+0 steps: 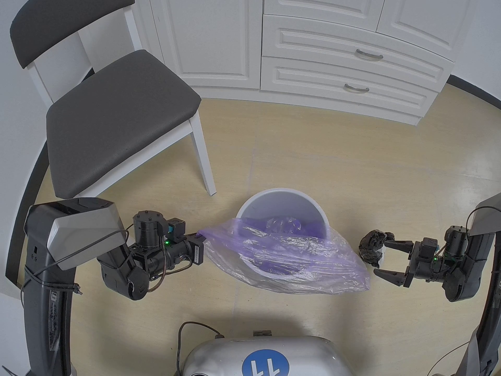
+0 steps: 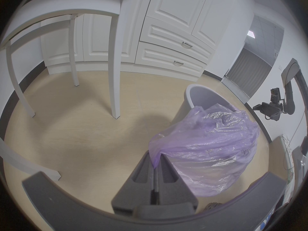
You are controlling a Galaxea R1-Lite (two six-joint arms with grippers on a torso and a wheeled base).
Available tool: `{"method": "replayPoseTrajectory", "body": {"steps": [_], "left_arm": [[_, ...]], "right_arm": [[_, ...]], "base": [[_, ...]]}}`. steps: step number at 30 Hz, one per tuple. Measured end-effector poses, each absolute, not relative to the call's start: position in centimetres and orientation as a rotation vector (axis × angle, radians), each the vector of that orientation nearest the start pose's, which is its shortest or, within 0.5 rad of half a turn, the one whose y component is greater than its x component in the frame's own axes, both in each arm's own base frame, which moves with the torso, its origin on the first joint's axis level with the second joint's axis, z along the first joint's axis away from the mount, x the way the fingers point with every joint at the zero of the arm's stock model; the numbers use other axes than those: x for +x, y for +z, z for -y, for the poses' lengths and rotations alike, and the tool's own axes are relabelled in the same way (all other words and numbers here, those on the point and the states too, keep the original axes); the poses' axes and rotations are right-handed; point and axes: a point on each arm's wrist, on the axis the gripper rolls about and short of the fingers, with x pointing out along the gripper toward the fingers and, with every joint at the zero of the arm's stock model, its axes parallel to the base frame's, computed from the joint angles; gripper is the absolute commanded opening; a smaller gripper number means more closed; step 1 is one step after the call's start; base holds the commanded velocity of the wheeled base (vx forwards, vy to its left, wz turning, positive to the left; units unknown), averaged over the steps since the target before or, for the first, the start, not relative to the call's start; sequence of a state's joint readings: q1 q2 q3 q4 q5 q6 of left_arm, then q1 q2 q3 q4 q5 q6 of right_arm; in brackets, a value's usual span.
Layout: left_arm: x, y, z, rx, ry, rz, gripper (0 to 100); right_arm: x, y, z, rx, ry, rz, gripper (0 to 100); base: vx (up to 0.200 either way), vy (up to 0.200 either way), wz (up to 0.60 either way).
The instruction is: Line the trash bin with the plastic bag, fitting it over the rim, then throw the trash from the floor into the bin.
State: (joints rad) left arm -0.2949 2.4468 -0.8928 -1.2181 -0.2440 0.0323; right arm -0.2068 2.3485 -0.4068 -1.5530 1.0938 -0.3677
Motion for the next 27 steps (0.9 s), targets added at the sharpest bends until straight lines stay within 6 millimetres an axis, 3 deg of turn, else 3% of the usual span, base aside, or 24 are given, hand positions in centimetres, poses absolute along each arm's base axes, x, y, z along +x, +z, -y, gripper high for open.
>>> {"method": "replayPoseTrajectory", "body": {"steps": [7, 13, 20, 27], "left_arm": [[38.5, -1.1, 12.3, 0.038, -0.539, -0.323, 0], [38.2, -0.4, 12.4, 0.037, -0.542, -0.311, 0], [37.9, 0.7, 12.7, 0.031, -0.548, -0.288, 0], [37.5, 1.7, 13.0, 0.024, -0.556, -0.271, 0]], "right_arm": [[30.3, -0.1, 4.0, -0.137, 0.846, -0.146, 100], [30.5, 1.1, 1.6, -0.223, 0.621, -0.191, 100], [30.1, 3.0, -5.1, -0.287, 0.421, -0.200, 100], [27.3, 5.0, -13.2, -0.279, 0.371, -0.143, 100]], "base": [[0.000, 0.000, 0.00], [0.000, 0.000, 0.00], [0.000, 0.000, 0.00], [0.000, 0.000, 0.00]]}}
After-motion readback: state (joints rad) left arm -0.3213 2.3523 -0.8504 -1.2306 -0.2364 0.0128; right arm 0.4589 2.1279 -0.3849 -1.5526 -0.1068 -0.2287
